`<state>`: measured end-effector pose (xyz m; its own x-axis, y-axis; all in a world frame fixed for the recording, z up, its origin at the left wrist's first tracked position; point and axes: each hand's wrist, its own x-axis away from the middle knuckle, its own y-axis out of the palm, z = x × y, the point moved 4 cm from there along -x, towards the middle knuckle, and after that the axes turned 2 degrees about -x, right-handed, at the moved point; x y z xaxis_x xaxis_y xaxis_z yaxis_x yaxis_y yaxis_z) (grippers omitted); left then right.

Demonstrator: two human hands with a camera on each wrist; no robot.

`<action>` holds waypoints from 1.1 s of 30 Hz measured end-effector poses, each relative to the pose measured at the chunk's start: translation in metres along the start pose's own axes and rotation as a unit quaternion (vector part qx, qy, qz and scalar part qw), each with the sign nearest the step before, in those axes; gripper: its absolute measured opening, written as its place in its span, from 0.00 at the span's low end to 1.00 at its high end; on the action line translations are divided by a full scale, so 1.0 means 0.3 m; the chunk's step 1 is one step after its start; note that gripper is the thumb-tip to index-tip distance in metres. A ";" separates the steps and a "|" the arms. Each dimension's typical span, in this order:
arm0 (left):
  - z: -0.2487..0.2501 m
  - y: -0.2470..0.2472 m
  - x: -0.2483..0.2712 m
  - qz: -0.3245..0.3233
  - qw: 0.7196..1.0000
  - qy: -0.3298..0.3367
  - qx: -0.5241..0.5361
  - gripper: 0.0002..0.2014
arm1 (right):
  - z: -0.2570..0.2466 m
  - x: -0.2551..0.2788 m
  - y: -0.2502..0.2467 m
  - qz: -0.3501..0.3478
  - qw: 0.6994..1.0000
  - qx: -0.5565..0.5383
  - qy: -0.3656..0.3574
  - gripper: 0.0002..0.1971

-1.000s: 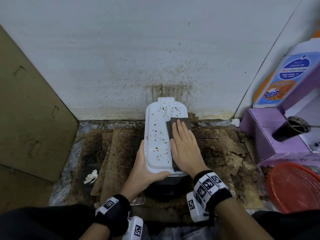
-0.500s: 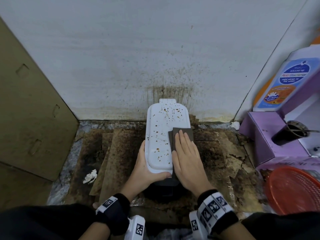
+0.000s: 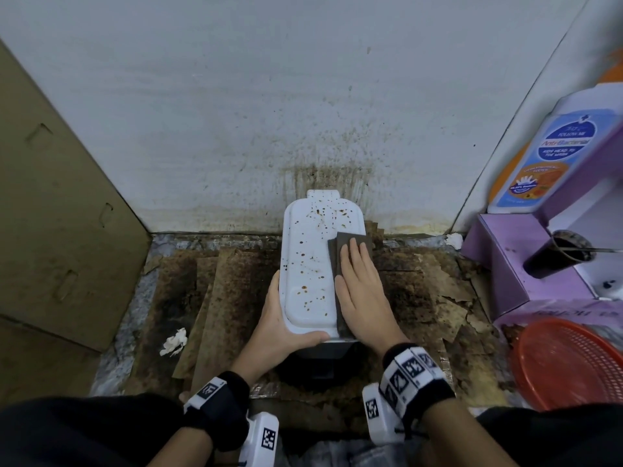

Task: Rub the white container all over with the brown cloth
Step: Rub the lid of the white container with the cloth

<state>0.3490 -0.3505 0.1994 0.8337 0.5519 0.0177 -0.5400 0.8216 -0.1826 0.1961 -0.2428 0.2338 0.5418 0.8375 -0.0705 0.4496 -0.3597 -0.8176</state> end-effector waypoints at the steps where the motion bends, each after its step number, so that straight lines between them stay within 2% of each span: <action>1: 0.001 -0.001 0.002 0.002 1.000 0.002 -0.001 0.64 | -0.008 0.034 0.007 0.009 1.000 0.007 -0.003 0.30; 6: 0.014 0.010 -0.002 0.000 1.000 0.015 0.007 0.62 | -0.017 0.113 0.031 0.048 0.998 0.048 -0.019 0.30; 13: 0.007 0.006 -0.003 -0.001 1.000 0.009 0.012 0.64 | -0.021 0.022 0.007 0.027 0.996 0.089 0.000 0.32; 19: 0.008 0.003 -0.002 -0.008 1.000 0.010 0.011 0.64 | -0.014 -0.034 0.003 0.013 0.998 0.058 0.015 0.33; 25: 0.013 0.001 0.000 -0.008 1.000 0.016 -0.007 0.66 | -0.022 0.035 0.014 0.034 0.998 0.052 0.013 0.31; 30: 0.019 0.006 0.000 -0.002 1.000 0.025 -0.001 0.63 | -0.031 0.114 0.034 0.058 0.997 0.052 0.001 0.30; 33: 0.028 0.009 -0.001 0.000 1.000 0.030 0.006 0.62 | -0.037 0.100 0.028 0.055 0.996 0.072 -0.005 0.30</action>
<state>0.3465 -0.3474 0.2071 0.8389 0.5427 -0.0409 -0.5410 0.8234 -0.1713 0.2240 -0.2252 0.2310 0.5745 0.8008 -0.1694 0.2810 -0.3873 -0.8781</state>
